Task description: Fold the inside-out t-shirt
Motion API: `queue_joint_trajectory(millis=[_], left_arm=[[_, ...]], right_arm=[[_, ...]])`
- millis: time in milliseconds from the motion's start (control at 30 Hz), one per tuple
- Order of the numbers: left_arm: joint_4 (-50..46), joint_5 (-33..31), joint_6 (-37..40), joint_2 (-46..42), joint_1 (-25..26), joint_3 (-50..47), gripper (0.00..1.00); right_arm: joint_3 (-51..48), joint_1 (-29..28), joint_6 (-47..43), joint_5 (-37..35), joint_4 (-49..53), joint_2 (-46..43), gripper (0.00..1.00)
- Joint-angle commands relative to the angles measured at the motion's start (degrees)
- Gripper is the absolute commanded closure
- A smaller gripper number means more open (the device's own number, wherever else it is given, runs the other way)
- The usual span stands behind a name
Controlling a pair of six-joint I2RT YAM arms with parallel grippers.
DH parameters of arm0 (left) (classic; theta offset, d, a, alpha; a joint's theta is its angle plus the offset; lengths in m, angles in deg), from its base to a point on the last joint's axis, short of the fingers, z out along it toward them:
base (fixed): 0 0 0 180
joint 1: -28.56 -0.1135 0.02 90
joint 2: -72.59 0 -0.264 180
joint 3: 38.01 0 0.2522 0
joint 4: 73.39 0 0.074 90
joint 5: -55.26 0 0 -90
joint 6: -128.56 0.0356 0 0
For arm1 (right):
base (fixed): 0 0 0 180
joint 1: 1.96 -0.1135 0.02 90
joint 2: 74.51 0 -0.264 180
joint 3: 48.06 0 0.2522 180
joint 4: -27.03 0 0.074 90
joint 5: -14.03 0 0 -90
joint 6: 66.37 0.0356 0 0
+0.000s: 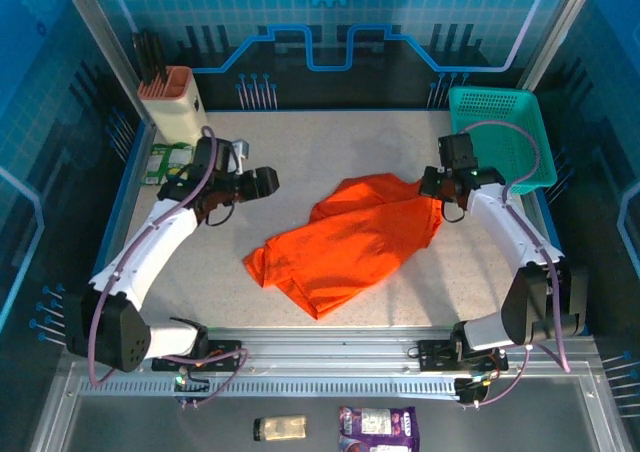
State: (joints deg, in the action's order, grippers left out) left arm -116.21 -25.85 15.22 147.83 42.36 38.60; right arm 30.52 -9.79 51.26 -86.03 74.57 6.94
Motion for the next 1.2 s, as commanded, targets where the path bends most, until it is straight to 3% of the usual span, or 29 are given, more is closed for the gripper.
queue_joint_trajectory(millis=[0, 233, 500, 833, 1033, 1167], left_arm=[[-3.1, 1.7, -3.3, 1.6, 3.3, -2.7, 0.25], [-2.3, -4.2, -9.4, 4.2, 11.5, -9.2, 0.33], [-2.5, -10.6, -12.1, 7.7, 11.5, -11.0, 0.39], [-1.0, -12.6, -11.8, 14.9, 10.8, -8.9, 0.44], [1.4, -11.8, -11.3, 15.7, 10.4, -7.9, 0.62], [2.7, -12.0, -9.7, 15.2, 10.2, -6.8, 0.80]], right_arm=[[-1.7, 0.8, 0.7, 1.0, -4.4, -0.6, 1.00], [-3.6, 1.2, 1.0, 2.2, -5.5, -1.3, 1.00], [-4.1, 1.2, 0.8, 2.2, -5.0, -3.0, 1.00], [-4.8, 1.3, 0.9, 2.4, -4.3, -4.7, 1.00], [-5.1, 1.2, 1.4, 3.3, -4.2, -5.1, 1.00], [-5.7, 1.0, 1.7, 3.7, -4.4, -5.2, 1.00]])
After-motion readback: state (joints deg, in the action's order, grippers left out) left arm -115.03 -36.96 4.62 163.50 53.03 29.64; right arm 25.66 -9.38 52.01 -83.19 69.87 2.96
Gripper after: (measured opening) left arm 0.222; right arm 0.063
